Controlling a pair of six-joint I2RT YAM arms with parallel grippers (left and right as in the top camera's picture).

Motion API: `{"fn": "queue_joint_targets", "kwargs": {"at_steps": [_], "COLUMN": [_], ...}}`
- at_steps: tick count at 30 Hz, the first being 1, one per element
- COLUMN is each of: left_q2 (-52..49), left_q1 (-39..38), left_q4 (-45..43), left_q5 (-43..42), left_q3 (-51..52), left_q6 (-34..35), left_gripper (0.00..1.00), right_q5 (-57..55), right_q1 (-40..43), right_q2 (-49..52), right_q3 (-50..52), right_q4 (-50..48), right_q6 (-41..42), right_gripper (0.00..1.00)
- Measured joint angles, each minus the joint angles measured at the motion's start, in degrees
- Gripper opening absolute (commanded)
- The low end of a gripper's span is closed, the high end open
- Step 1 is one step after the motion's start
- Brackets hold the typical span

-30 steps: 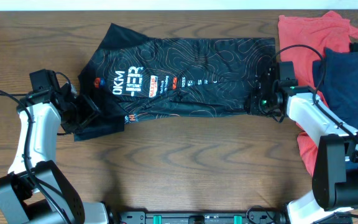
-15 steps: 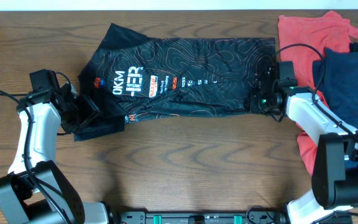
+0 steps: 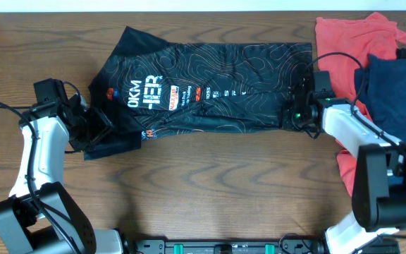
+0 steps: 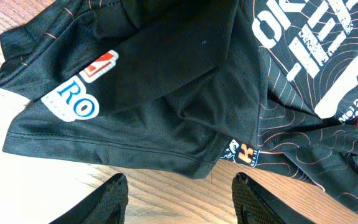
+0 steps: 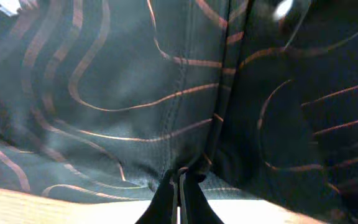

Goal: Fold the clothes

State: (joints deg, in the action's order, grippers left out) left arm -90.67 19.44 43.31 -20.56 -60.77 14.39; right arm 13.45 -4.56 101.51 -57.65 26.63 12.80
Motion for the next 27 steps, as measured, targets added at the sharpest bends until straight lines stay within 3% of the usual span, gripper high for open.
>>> {"fn": "queue_joint_targets", "kwargs": {"at_steps": [7,20,27], "left_q2": [0.0,0.0,0.0], "left_q1": [0.0,0.0,0.0], "left_q4": [-0.59,-0.87,-0.87], "left_q5": [0.0,0.0,-0.02], "left_q3": [0.0,0.0,0.0], "left_q6": [0.0,0.0,0.0], "left_gripper": [0.56,0.56,0.61], "right_q5": [-3.56,-16.41,-20.65], "right_q1": [1.66,2.14,2.21], "right_q2": [-6.95,-4.33,-4.24], "right_q3": [-1.25,-1.57,-1.57], "right_q4": [-7.21,-17.46,-18.08], "right_q6": [0.37,2.54,4.55], "right_gripper": [0.01,0.02,0.33]}}
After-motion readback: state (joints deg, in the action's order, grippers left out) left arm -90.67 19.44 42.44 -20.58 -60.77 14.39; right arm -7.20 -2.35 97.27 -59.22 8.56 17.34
